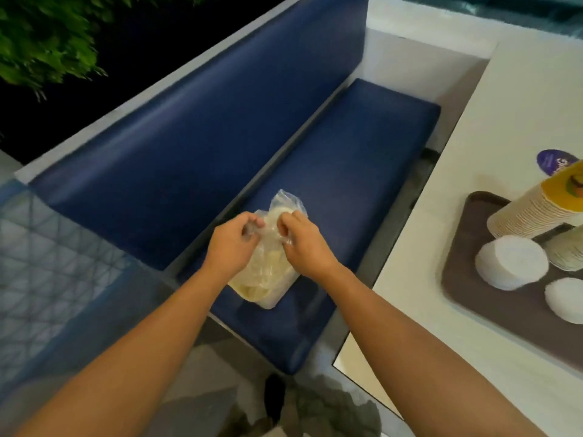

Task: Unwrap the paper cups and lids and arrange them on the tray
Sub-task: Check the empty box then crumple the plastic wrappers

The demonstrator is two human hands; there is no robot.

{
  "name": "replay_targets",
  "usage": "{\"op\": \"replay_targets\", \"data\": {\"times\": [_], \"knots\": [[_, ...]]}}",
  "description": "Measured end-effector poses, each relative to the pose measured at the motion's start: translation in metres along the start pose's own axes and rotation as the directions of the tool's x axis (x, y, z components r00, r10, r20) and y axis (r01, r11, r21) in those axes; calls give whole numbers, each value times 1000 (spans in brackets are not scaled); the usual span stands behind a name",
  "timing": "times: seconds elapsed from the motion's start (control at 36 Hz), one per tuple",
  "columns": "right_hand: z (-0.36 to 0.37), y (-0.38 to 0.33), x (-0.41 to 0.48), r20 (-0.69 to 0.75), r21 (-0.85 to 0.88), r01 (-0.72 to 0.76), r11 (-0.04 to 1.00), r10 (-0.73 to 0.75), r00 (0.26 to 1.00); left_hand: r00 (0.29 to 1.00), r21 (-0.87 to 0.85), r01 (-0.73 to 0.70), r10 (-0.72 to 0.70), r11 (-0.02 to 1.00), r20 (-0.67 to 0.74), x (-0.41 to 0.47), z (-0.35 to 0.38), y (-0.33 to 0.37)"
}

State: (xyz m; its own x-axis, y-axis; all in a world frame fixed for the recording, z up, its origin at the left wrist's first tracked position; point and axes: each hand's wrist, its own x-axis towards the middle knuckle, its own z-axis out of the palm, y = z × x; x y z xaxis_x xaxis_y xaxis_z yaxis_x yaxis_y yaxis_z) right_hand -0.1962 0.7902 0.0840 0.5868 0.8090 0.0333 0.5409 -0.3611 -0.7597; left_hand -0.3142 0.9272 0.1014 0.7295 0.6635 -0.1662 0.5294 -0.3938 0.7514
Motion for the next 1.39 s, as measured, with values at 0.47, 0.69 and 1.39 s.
{"op": "replay_targets", "data": {"times": [0.47,0.69,1.39], "knots": [[107,84,100,503,-701,92,707,399,767,760,585,-342,-151,735,633,79,86,-127],[119,88,100,505,-749,78,658,491,709,776,657,-261,-251,707,578,85,98,-127],[-126,65,-225,-339,-198,-343,918,264,903,829,134,-489,412,862,378,-106,130,111]]}}
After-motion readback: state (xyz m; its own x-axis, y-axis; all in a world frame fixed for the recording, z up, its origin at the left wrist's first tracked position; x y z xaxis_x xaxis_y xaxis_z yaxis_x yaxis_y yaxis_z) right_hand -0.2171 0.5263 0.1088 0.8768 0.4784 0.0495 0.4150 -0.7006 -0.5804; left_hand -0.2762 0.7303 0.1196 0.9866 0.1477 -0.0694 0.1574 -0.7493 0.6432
